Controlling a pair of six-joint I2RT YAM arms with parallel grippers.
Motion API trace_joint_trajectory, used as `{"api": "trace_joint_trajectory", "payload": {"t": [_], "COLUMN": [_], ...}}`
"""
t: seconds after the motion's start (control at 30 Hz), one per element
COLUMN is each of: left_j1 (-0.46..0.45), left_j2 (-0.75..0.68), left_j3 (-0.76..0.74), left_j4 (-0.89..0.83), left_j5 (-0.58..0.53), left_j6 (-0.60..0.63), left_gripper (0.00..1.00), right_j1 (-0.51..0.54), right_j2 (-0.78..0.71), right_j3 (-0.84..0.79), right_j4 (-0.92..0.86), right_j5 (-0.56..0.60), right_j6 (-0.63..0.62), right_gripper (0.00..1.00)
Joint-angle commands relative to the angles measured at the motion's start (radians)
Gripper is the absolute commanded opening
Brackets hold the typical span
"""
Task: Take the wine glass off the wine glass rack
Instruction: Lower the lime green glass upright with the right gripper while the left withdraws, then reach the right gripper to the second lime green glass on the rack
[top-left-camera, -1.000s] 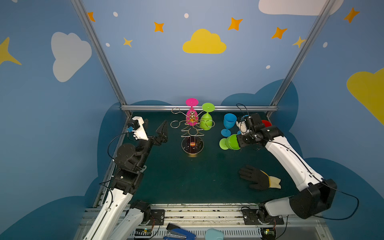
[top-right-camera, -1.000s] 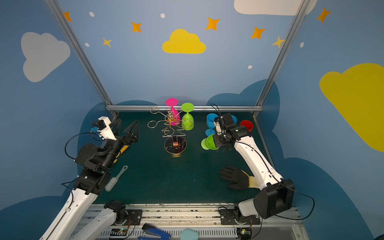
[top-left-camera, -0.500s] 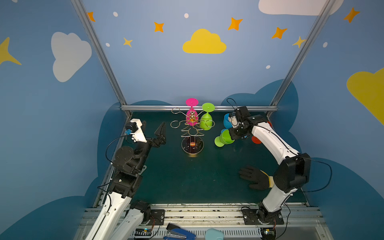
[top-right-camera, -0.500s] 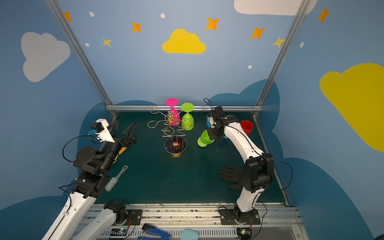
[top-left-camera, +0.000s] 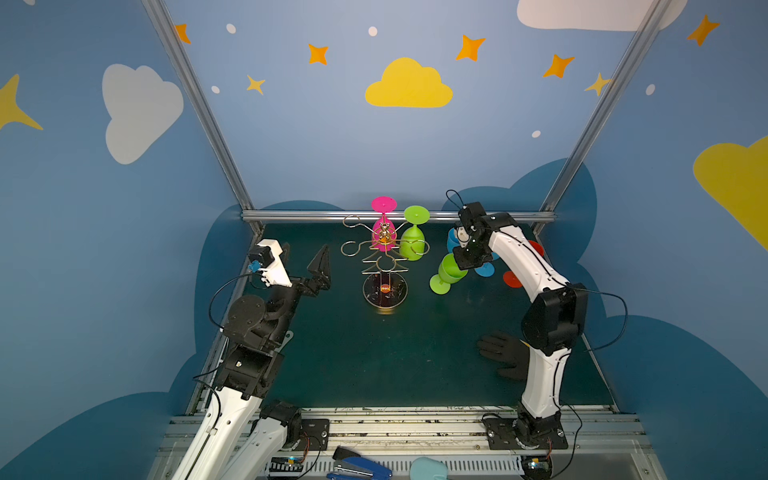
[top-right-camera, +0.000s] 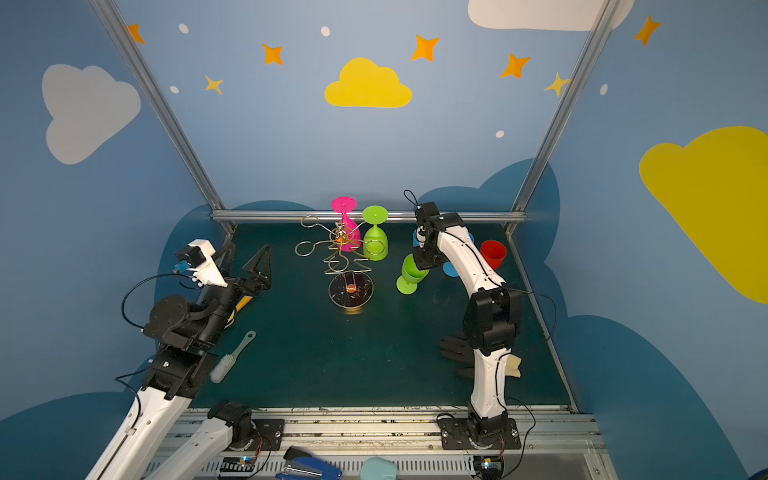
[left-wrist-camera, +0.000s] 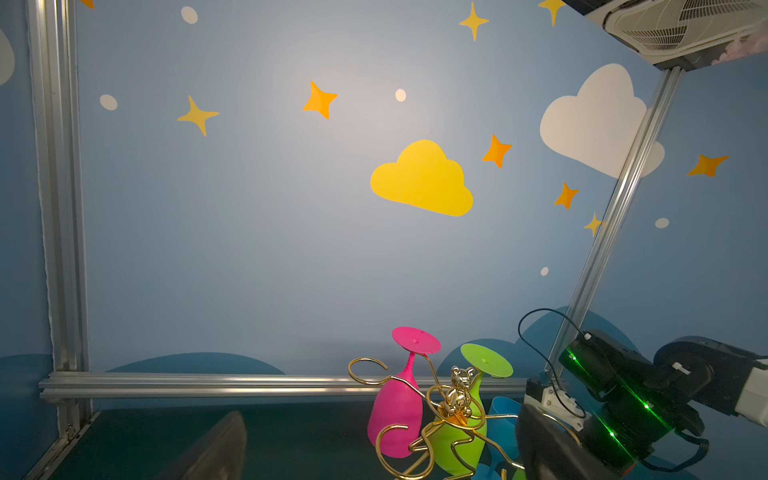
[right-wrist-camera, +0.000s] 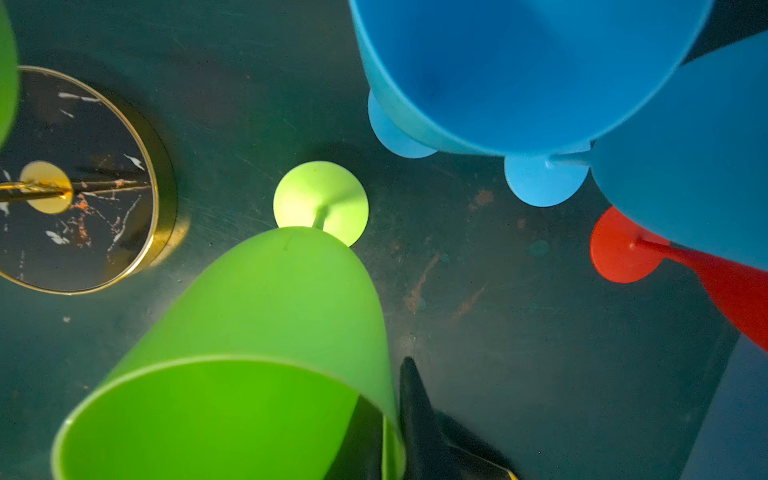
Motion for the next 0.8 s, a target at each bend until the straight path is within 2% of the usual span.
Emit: {"api": "trace_joint_trajectory", "payload": {"t": [0.0, 0.2, 0.33, 0.53, 0.67, 0.73, 0.77], "left_j1": [0.005, 0.005, 0.006, 0.005, 0.006, 0.005, 0.005], "left_j2": [-0.010, -0.016, -0.022, -0.030, -0.032, -0.033, -0.032], "left_j3": [-0.001, -0.001, -0.003, -0.003, -0.005, -0.006, -0.006], "left_j4": [0.000, -0.001, -0.003, -0.004, -0.004, -0.004, -0.005], "left_j5": [-0.009, -0.014, -0.013, -0.015, -0.014, -0.015, -0.015], "left_j6": [0.010, 0.013, 0.013, 0.014, 0.010, 0.009, 0.007], "left_gripper": [1.00, 0.99, 1.00, 0.99, 0.99, 0.99, 0.99], "right_j1": [-0.001, -0.007, -0.019, -0.041, -0.057, -0.063, -0.065], "right_j2": [0.003, -0.048, -0.094, -0.218, -0.332, -0.406, -0.454], "right_j3": [0.014, 0.037, 0.045, -0.006, -0.125, -0.243, -0.336], "right_j4": [-0.036, -0.013, -0.002, 0.069, 0.230, 0.403, 0.548], "right_j5": [-0.035, -0.094, -0.116, -0.218, -0.356, -0.427, -0.487], "right_j6": [0.011, 0.017, 0.029, 0.049, 0.056, 0.147, 0.152], "right_gripper": [0.27, 0.43, 0.46, 0.49, 0.52, 0.54, 0.55]}}
